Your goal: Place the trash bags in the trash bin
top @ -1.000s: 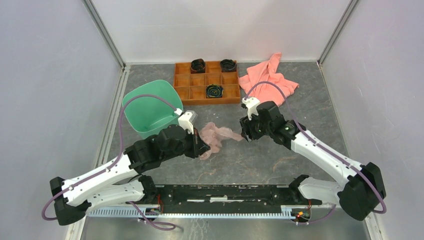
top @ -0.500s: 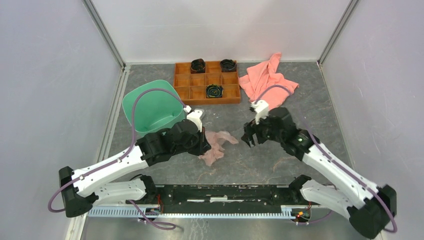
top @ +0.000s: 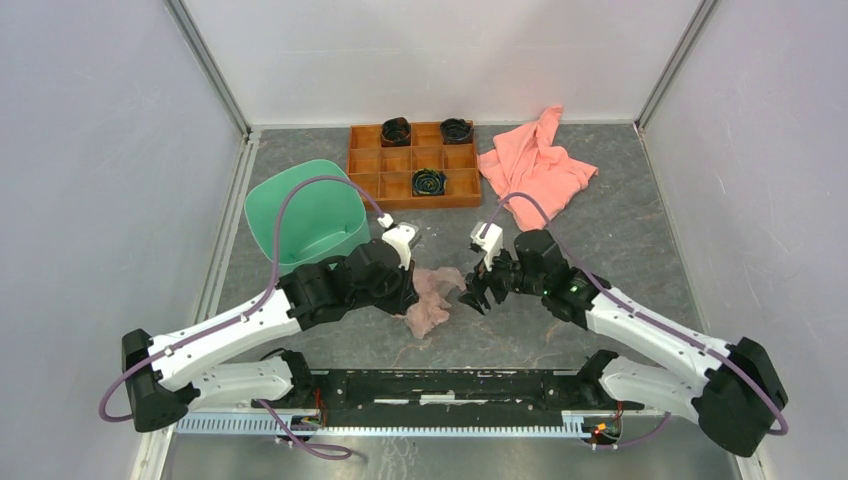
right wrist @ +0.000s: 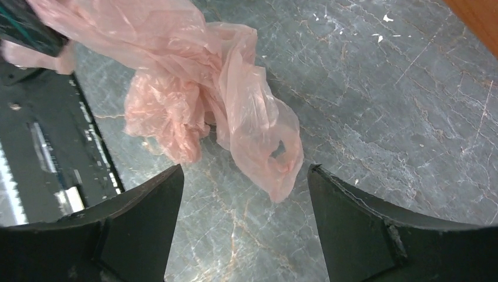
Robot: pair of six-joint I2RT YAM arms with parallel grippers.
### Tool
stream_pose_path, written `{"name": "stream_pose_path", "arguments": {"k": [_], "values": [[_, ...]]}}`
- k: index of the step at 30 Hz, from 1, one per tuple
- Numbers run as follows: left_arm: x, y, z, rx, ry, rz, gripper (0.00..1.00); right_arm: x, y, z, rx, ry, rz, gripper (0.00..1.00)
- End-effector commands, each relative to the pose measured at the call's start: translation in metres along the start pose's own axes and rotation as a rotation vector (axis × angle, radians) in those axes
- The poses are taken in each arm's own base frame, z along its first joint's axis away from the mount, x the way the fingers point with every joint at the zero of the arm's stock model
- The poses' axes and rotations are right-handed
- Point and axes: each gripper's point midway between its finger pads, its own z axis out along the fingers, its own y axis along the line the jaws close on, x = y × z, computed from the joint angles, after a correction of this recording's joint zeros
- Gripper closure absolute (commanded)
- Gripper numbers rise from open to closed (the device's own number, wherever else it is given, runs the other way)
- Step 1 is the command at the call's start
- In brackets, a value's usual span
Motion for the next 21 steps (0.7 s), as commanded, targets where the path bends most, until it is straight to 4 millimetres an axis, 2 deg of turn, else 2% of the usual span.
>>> {"name": "stream_pose_path", "arguments": {"k": [1, 5, 8, 11, 12, 14, 17, 21], "values": [[-0.009, -0.01, -0.006, 0.051, -0.007, 0.084, 0.98, -0.013, -0.012, 0.021, 0.056, -0.094, -0.104, 0.17], [-0.005, -0.013, -0.006, 0.079, 0.008, 0.125, 0.98, -0.004, -0.035, 0.034, 0.169, -0.091, -0.046, 0.3], [-0.005, -0.016, -0.008, 0.104, 0.013, 0.153, 0.98, -0.017, -0.029, 0.045, 0.125, -0.134, 0.002, 0.46], [-0.007, -0.018, -0.009, 0.115, 0.009, 0.175, 0.98, -0.03, -0.035, 0.042, 0.177, -0.162, 0.077, 0.87], [-0.009, -0.017, -0.01, 0.108, 0.003, 0.179, 0.98, -0.036, -0.043, 0.035, 0.235, -0.164, 0.106, 0.99], [-0.019, -0.016, -0.013, 0.083, -0.019, 0.18, 0.98, -0.042, -0.064, 0.01, 0.39, -0.151, 0.134, 1.0], [-0.044, -0.018, -0.024, 0.06, -0.093, 0.193, 0.98, -0.047, -0.092, -0.04, 0.63, -0.153, 0.128, 1.0], [-0.073, -0.008, -0.037, -0.026, -0.184, 0.246, 0.93, -0.054, -0.11, -0.099, 0.843, -0.129, 0.125, 1.0]]}}
